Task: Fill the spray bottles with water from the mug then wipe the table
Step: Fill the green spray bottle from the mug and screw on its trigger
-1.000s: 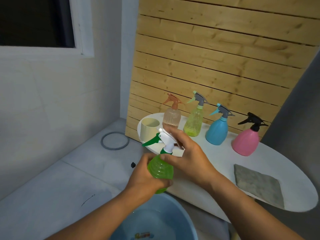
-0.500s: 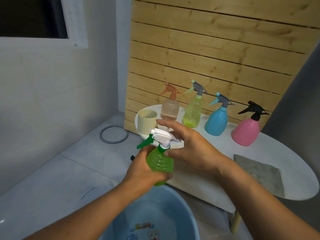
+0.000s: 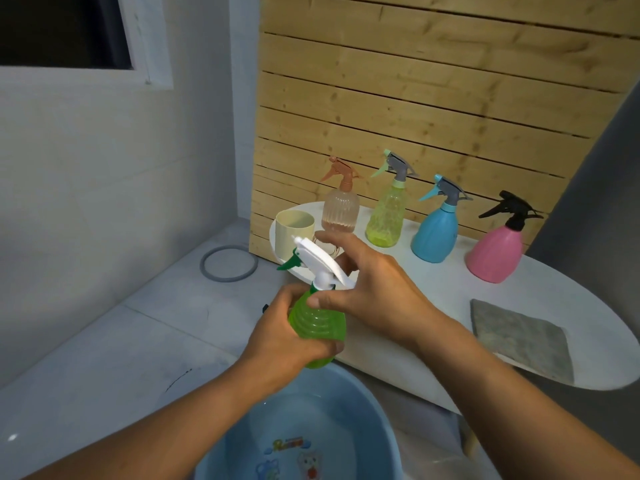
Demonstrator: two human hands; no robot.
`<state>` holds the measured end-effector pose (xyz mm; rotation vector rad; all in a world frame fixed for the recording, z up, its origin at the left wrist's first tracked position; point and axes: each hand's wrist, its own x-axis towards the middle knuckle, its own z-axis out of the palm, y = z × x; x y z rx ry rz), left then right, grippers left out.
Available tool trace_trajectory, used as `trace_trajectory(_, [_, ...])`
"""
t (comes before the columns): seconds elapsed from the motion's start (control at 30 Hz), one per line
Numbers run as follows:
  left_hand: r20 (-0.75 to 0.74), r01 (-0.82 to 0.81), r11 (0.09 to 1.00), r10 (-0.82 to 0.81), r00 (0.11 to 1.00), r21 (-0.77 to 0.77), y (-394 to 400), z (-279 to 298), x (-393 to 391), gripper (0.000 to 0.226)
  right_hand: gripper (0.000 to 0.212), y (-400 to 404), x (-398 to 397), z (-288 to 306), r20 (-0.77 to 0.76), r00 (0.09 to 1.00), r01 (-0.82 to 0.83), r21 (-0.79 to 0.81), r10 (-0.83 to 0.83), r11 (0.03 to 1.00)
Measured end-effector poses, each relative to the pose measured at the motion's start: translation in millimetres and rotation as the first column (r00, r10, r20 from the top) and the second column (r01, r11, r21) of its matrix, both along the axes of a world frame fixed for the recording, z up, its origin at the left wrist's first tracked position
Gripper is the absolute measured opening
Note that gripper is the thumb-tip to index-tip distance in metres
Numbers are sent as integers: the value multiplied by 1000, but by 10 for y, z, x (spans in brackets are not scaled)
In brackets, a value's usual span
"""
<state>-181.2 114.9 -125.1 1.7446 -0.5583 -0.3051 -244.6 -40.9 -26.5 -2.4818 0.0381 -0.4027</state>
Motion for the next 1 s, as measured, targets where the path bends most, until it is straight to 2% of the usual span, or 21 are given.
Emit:
trace_trajectory(0.13, [-1, -53, 998, 53, 999, -23, -2, 60, -9, 78, 70, 53, -10, -97, 39, 999, 9, 210, -17, 978])
trace_trajectory(0.23, [-18, -66, 997, 66, 998, -40, 11, 99, 2, 78, 47, 46, -3, -92, 20, 999, -40, 217, 36, 975])
trace_trajectory(0.33, [-20, -68, 997, 67, 998, -37, 16, 104, 2, 79, 29, 60, 14, -103, 6, 1000, -23, 221, 22, 975])
trace_trajectory(0.53, [4, -65, 997, 66, 998, -40, -59, 193, 16, 76, 31, -20, 43, -46, -20, 999, 31, 307, -26, 951])
trace_trajectory(0.63, [30, -33, 999, 34, 999, -29, -179, 325, 48, 76, 29, -170, 50, 163, -96, 995, 32, 246, -9, 969])
trace_trajectory(0.73, [44, -32, 998, 34, 998, -50, -411, 462, 85, 79, 17, -363, 88, 440, -150, 988, 55, 162, -30, 985])
trace_trajectory(0.87, [33, -28, 993, 32, 999, -114, -886, 590, 239, 79, 16, -672, 171, 741, -166, 980, 120, 45, -111, 992])
trace_trajectory(1.0, [28, -6, 988, 10, 1000, -153, -1365, 545, 347, 75, 21, -1035, 317, 801, -204, 953, 211, -90, -225, 973])
